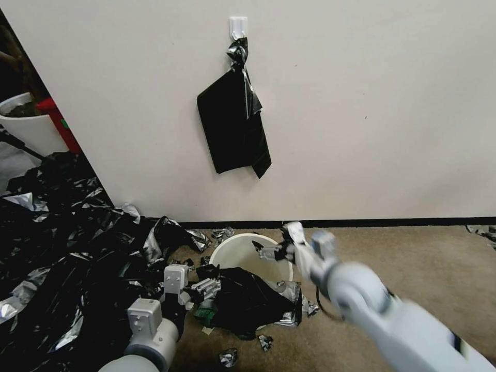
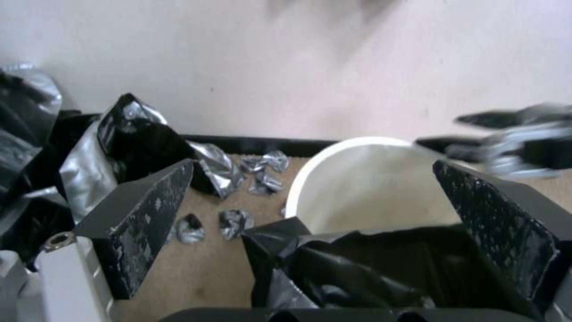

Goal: Place a trash bag onto the trash bin.

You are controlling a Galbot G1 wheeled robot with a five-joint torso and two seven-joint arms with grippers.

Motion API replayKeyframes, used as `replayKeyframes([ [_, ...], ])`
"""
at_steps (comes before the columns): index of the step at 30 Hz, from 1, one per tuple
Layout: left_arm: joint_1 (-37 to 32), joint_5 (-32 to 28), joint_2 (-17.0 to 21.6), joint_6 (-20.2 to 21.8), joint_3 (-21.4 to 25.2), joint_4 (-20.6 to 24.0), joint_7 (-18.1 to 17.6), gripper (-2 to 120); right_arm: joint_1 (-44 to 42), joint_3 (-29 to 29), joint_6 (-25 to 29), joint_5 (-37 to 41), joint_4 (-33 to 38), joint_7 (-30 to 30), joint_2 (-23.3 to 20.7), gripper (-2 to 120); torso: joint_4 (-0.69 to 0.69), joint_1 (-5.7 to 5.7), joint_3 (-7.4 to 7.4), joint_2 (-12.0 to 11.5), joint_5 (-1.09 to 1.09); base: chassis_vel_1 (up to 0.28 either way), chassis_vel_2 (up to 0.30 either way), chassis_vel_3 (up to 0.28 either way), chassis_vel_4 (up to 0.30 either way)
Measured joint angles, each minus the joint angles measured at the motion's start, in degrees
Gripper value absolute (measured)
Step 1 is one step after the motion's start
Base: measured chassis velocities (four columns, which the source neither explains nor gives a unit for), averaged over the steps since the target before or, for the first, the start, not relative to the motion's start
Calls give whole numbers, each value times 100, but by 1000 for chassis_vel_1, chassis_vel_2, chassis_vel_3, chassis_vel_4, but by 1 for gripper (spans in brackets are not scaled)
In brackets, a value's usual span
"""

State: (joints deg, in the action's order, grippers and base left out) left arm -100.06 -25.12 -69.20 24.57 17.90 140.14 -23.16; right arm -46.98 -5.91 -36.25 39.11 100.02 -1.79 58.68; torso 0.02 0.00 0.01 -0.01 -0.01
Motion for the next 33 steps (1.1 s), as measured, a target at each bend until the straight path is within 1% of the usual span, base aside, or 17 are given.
replayKeyframes([
  [3,-44,26,-134,-11,-36,-5,34,100,290,-100,-158,-845,-706,-692,253,100,-2,0,0,0,0,0,0,0,0],
  [6,-10,64,-190,-70,62,-5,50,100,335,-165,-224,-1124,-929,-785,357,97,-2,0,-1,0,1,0,0,0,0],
  [8,58,79,-253,-162,232,-17,51,100,353,-202,-299,-1315,-1054,-838,416,91,-3,0,-1,0,0,0,0,0,0],
  [12,133,86,-325,-236,407,-26,51,100,372,-212,-356,-1397,-1096,-863,438,83,-3,0,-2,0,0,0,0,0,0],
  [15,189,64,-389,-268,556,-27,40,100,386,-229,-413,-1379,-1086,-854,440,66,-3,0,-2,0,-1,0,0,0,0],
  [16,189,64,-389,-268,556,-27,40,100,386,-229,-413,-1379,-1086,-854,440,66,-3,0,-2,0,-1,0,0,0,0],
  [18,189,59,-390,-273,560,-35,28,100,382,-271,-426,-1159,-1029,-635,421,57,-3,0,-2,0,1,0,0,0,0],
  [20,188,58,-390,-274,556,-41,26,100,373,-286,-429,-1062,-994,-518,409,53,-2,0,-2,0,1,0,0,0,0],
  [23,201,55,-391,-274,494,-96,5,100,206,-399,-440,-179,-563,586,289,37,-2,0,-1,0,1,0,0,0,0],
  [24,201,55,-391,-274,494,-96,5,100,206,-399,-440,-179,-563,586,289,37,-2,0,-1,0,1,0,0,0,0],
  [25,217,55,-395,-275,480,-111,-2,100,148,-426,-436,59,-436,934,265,34,-2,0,-1,0,1,0,0,0,0],
  [26,236,55,-399,-275,459,-131,-18,100,41,-462,-361,367,-249,1490,225,29,-1,0,-1,0,2,0,0,0,0],
  [29,309,41,-408,-275,397,-180,-128,100,-356,-535,293,824,167,2758,123,14,-2,0,-1,0,1,0,0,0,0],
  [30,309,41,-408,-275,397,-180,-128,100,-356,-535,293,824,167,2758,123,14,-2,0,-1,0,1,0,0,0,0],
  [31,319,38,-407,-275,391,-191,-137,100,-469,-567,479,935,264,3095,113,12,-3,0,-1,0,1,0,0,0,0],
  [32,334,32,-393,-275,388,-209,-149,100,-655,-598,781,1143,444,3697,111,9,-2,-1,-2,0,3,0,0,0,0],
  [33,346,24,-381,-275,389,-221,-154,100,-797,-609,1012,1284,570,4090,111,8,-1,-1,-1,1,-1,0,0,0,0],
])
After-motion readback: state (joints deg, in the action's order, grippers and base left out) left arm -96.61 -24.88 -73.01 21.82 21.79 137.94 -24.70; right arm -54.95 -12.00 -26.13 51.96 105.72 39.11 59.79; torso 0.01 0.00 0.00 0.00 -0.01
